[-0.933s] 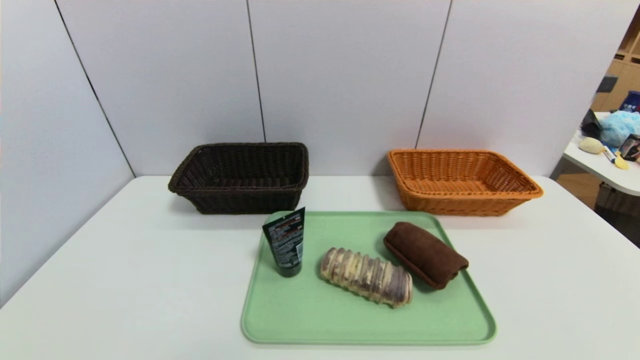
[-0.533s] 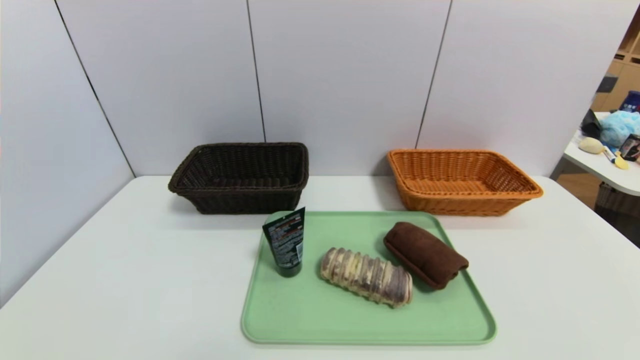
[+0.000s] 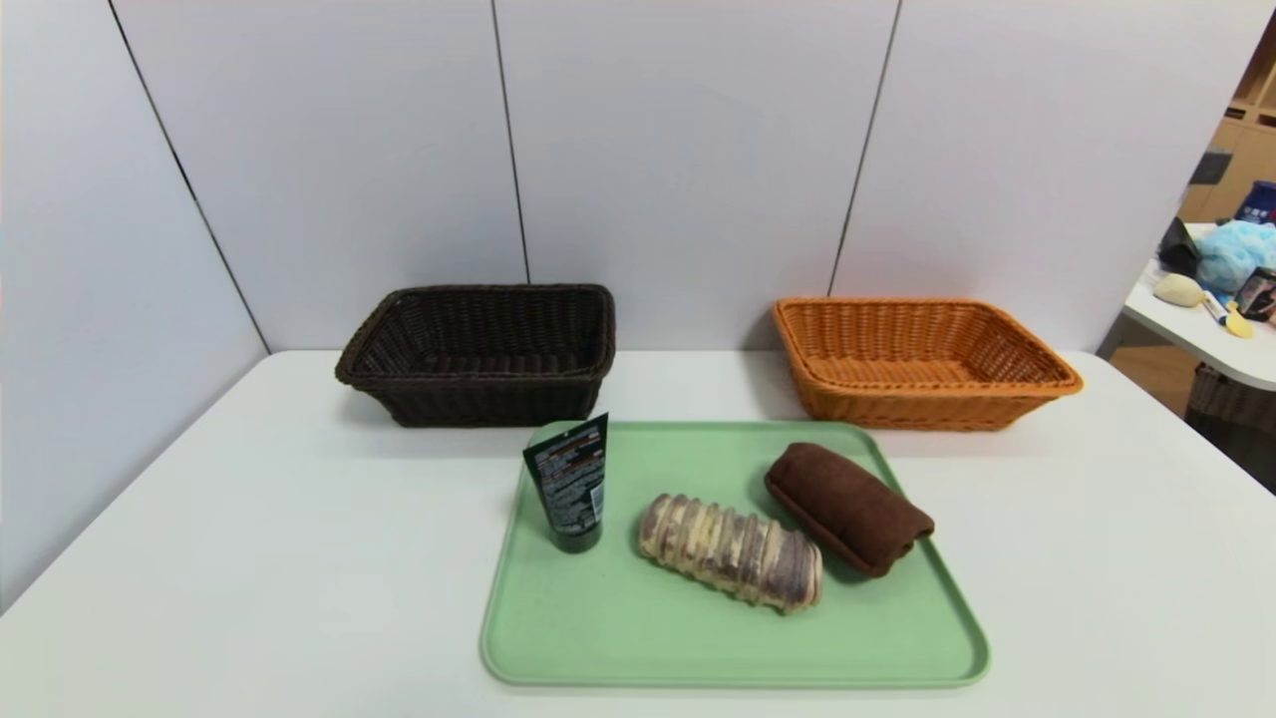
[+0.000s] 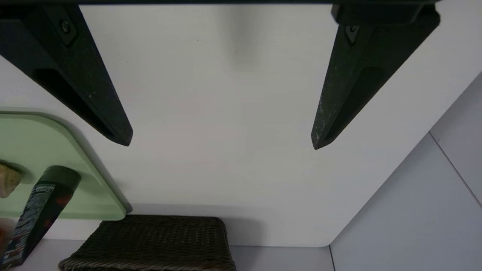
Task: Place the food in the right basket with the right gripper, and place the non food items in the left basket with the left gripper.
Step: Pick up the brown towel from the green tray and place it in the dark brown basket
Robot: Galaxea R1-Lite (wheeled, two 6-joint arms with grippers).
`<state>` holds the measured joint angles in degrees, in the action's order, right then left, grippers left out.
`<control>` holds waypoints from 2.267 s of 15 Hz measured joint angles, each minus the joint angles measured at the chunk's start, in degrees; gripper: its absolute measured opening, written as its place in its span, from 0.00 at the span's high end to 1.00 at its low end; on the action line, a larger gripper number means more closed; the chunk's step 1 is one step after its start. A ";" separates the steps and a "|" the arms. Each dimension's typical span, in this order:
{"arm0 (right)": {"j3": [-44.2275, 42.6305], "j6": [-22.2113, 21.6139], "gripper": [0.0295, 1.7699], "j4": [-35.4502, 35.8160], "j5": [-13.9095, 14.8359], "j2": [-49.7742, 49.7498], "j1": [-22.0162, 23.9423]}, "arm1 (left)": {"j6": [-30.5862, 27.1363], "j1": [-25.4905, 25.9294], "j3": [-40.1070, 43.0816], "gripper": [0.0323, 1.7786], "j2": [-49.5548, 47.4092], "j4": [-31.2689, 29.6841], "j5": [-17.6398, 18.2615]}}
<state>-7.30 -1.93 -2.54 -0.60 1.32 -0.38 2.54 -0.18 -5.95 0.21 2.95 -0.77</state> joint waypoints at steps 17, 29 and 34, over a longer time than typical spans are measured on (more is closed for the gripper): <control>-71.36 5.91 0.04 -15.76 -4.11 60.11 -4.68 | -2.07 -1.60 -51.87 0.05 51.41 9.89 3.41; -66.98 5.47 0.04 -30.78 -3.62 70.40 -14.31 | 2.00 -17.68 -53.55 0.05 64.78 9.84 -1.32; -63.53 3.74 0.04 -32.33 -3.61 79.64 -21.83 | 2.00 -17.76 -53.22 0.05 63.21 10.47 -1.49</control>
<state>-70.83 1.82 -34.87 -4.21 80.96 -22.21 4.53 -17.94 -59.17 63.42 13.42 -2.26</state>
